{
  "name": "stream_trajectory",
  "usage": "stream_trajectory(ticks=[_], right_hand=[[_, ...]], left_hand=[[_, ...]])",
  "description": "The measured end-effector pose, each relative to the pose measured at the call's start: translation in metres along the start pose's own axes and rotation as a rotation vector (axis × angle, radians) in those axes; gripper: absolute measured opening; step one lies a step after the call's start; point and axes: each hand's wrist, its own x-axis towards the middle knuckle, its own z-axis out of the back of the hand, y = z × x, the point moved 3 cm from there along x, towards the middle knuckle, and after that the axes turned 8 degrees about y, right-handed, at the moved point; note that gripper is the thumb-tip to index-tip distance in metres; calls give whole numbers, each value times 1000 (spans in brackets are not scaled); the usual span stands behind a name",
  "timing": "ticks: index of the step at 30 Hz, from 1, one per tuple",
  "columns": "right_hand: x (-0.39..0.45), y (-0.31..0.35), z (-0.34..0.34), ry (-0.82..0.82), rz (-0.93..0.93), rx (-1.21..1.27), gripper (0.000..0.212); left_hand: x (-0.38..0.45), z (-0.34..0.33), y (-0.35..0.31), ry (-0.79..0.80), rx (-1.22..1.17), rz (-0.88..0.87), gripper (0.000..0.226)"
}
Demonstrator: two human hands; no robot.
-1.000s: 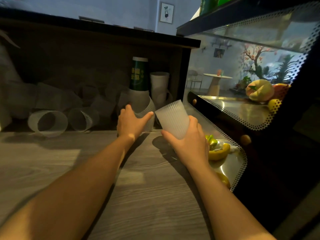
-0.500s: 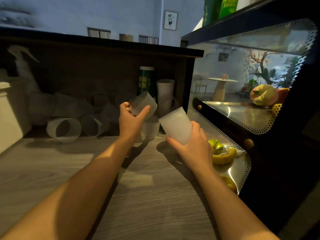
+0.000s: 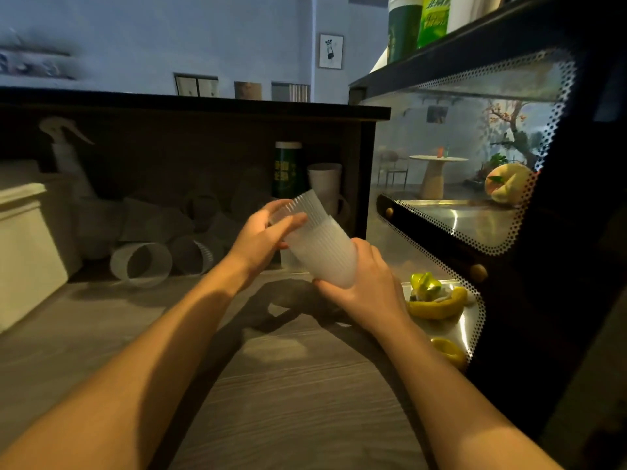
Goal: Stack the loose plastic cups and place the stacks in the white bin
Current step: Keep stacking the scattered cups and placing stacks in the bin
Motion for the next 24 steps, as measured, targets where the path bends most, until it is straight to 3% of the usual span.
stream_trajectory(ticks=[4, 9, 11, 14, 17, 24], right_hand=[[-3, 3, 0, -6, 4, 69, 78], [-5, -3, 6, -24, -56, 73, 86], [-4, -3, 10, -36, -73, 34, 83], [-1, -6, 17, -99, -144, 33, 77], [0, -14, 20, -144, -219, 30, 77], [0, -17, 16, -139, -259, -20, 76]], left_hand=[[-7, -8, 1, 87, 219, 62, 96], [-13, -24, 8, 290, 337, 140, 86], [-11, -23, 8, 202, 318, 97, 84], [-8, -11, 12, -97, 305, 16, 62], [-8, 3, 31, -286, 435, 68, 61], [19, 7, 67, -262, 684, 299, 95]])
